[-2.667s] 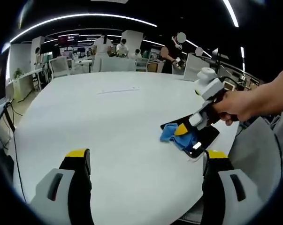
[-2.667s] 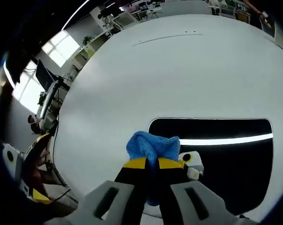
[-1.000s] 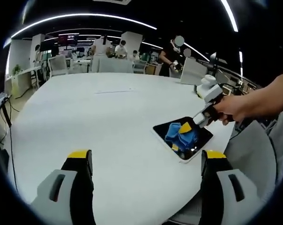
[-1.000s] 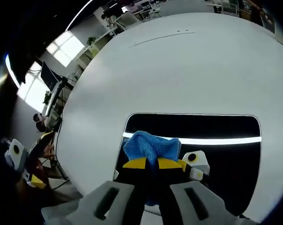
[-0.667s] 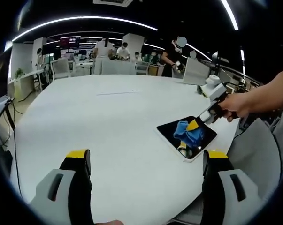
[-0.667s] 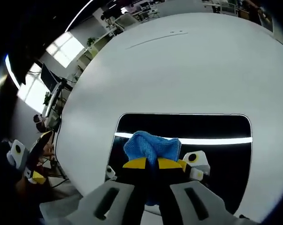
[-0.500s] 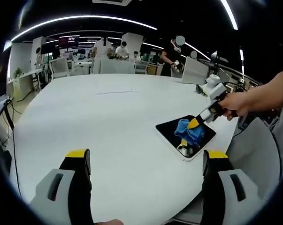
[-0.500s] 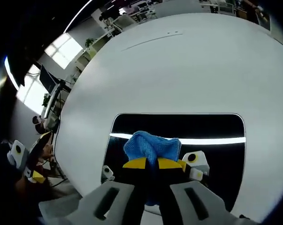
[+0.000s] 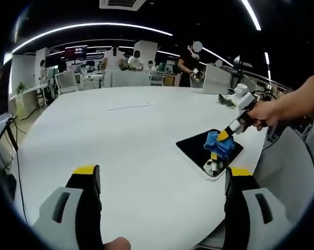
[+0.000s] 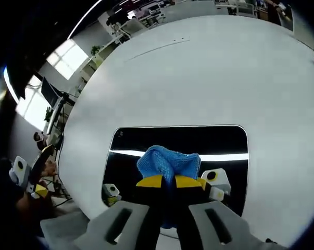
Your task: Wipe the mirror surface with the cleaning cloth until all visible marks leave the cleaned area.
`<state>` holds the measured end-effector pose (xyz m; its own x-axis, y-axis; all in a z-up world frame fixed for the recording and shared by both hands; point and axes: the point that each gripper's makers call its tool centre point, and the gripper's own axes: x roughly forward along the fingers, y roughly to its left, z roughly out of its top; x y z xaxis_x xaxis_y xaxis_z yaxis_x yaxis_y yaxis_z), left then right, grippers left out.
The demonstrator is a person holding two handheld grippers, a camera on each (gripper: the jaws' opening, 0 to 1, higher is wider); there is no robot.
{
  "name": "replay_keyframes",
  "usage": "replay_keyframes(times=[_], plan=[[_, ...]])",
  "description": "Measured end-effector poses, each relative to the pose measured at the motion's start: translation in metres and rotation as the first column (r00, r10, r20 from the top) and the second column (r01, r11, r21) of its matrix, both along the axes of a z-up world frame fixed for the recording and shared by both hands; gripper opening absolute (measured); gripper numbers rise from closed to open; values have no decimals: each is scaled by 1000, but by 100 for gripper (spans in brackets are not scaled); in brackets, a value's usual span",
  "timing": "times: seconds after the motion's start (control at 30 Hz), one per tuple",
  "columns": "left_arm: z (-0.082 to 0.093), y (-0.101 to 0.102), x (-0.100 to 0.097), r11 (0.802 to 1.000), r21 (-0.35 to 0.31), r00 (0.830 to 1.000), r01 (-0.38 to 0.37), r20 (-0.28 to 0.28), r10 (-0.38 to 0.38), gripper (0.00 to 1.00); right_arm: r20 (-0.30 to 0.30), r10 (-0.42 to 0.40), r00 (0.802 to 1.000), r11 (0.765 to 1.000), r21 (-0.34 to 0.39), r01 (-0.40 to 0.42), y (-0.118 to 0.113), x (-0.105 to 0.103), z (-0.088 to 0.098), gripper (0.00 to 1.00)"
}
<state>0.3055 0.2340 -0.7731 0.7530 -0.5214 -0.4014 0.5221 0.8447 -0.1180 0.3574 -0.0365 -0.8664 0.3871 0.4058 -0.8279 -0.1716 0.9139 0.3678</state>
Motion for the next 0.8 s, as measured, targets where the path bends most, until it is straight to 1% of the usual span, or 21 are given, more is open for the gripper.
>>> replay_keyframes(times=[0.27, 0.43, 0.47, 0.57, 0.7, 0.8], plan=[[0, 0, 1, 1000, 6, 1000, 2, 17, -2, 99, 3, -8, 1000, 1000, -19, 8, -12, 1, 1, 1], [-3, 3, -1, 1000, 5, 1000, -16, 17, 16, 99, 3, -25, 1000, 999, -22, 26, -23, 2, 0, 1], [-4, 2, -2, 1000, -1, 1000, -20, 7, 20, 99, -2, -32, 1000, 999, -17, 31, -26, 2, 0, 1], [-1, 1, -6, 1000, -5, 1000, -20, 14, 20, 99, -9, -40, 999, 999, -20, 40, -35, 3, 0, 1], [-3, 2, -8, 999, -25, 1000, -31, -3, 31, 99, -10, -43, 999, 999, -32, 42, -44, 2, 0, 1], [3, 4, -8, 998, -43, 999, -50, 2, 50, 99, -9, -47, 999, 998, -36, 46, -50, 3, -2, 1]])
